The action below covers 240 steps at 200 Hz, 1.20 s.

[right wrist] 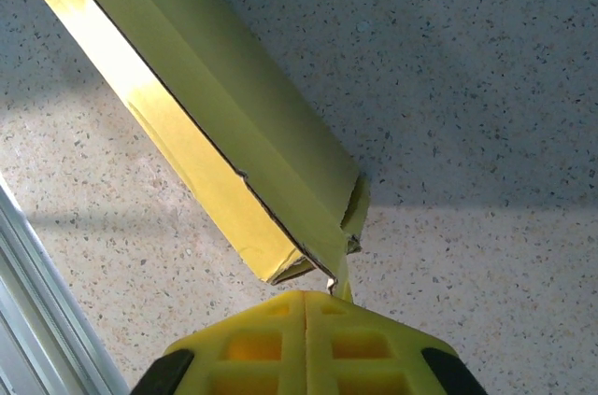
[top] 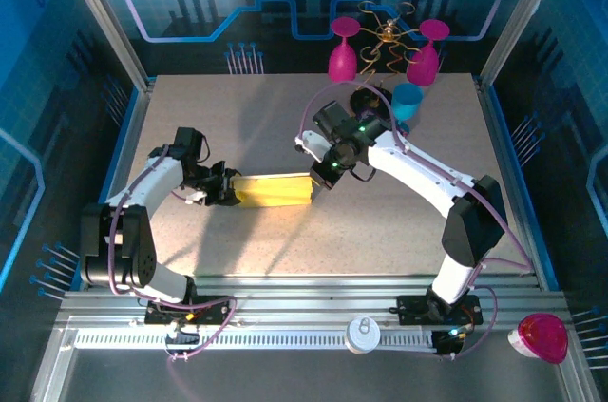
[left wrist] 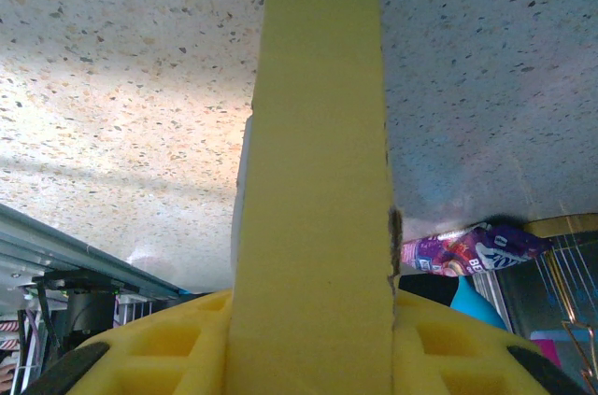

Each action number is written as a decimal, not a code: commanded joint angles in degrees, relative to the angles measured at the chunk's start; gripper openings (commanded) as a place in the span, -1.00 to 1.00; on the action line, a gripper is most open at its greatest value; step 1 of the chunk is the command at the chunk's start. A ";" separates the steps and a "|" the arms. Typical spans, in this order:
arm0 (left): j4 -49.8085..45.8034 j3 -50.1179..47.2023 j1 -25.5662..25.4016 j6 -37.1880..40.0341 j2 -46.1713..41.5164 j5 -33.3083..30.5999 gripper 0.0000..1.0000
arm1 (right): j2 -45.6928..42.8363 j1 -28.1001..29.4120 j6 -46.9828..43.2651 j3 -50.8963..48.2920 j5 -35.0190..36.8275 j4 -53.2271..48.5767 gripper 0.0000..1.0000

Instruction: Fold the paper box

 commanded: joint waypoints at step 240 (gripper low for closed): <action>-2.93 3.12 1.18 3.40 3.18 -1.63 -0.24 | 5.66 -6.04 0.48 8.72 -12.73 -6.65 -0.37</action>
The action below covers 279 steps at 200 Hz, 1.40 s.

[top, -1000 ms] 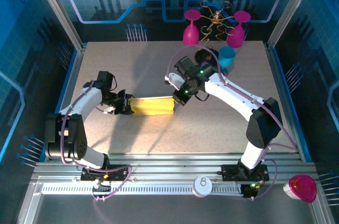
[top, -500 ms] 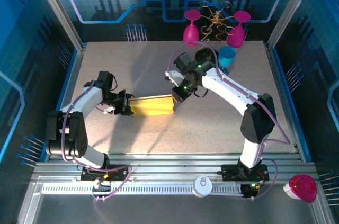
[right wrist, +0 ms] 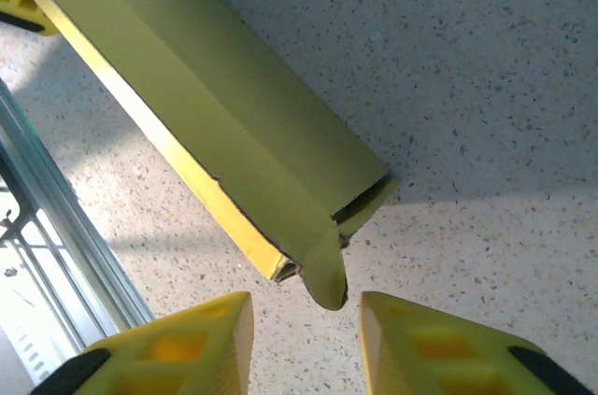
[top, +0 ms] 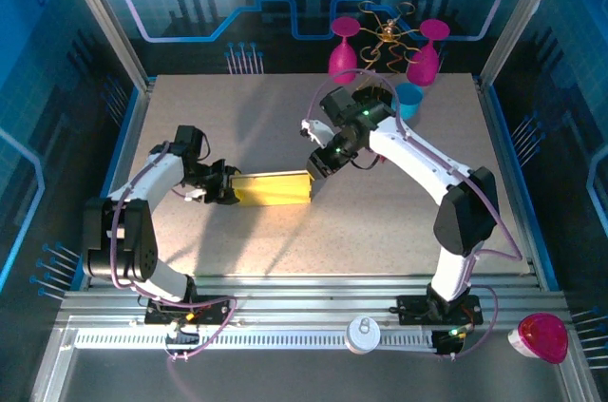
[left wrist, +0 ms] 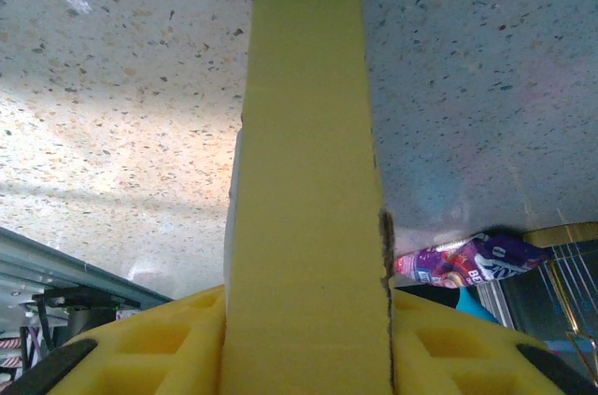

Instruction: Fold the paper box

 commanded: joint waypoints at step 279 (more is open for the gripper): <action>-2.34 2.94 0.88 2.27 2.59 0.17 -0.24 | 2.71 3.48 -1.94 2.78 5.63 0.48 -0.87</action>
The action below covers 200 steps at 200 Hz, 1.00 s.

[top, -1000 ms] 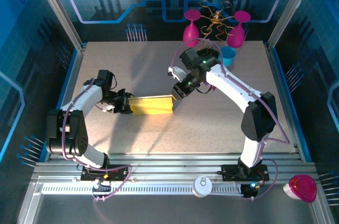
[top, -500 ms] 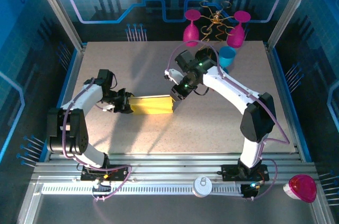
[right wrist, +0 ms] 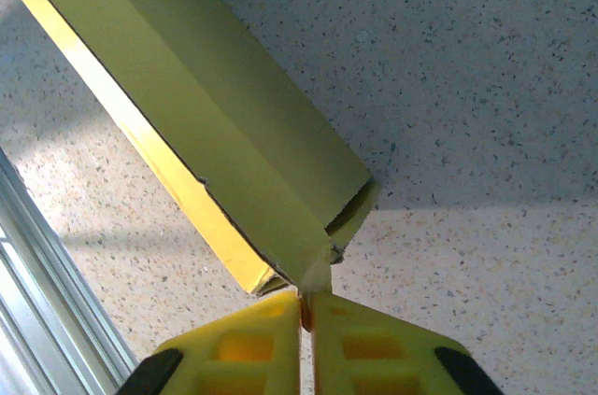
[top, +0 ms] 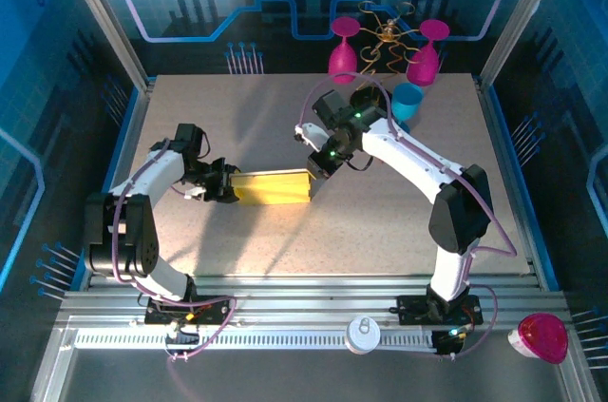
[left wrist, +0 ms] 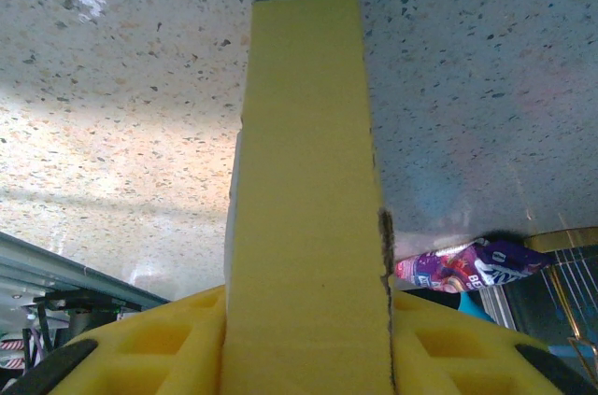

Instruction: Fold the paper box

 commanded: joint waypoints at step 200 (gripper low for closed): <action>0.87 -0.41 0.66 -2.34 -0.90 0.77 -0.31 | -1.69 4.16 28.51 -1.02 6.85 2.07 -1.00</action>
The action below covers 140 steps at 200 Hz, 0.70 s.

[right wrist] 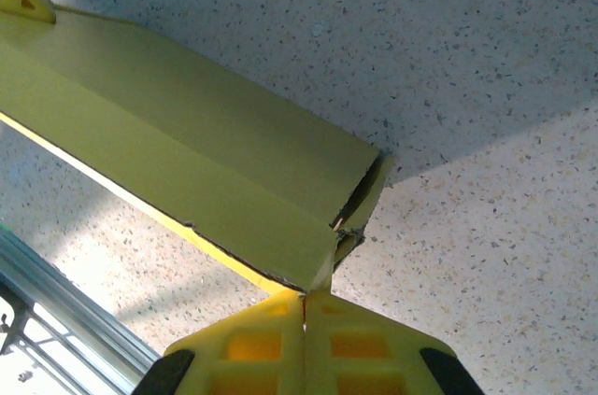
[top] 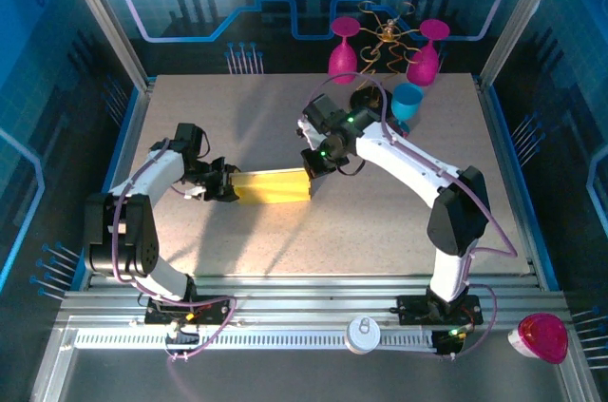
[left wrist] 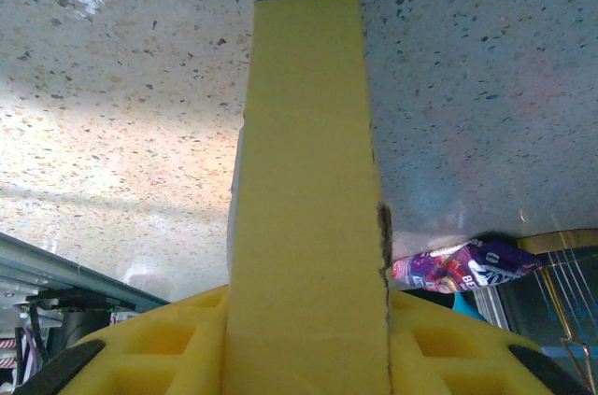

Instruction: Fold the paper box

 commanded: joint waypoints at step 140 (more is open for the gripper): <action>1.78 -0.46 0.68 -0.56 -0.62 1.63 -0.18 | -2.23 0.90 8.36 -6.09 1.68 5.58 -1.00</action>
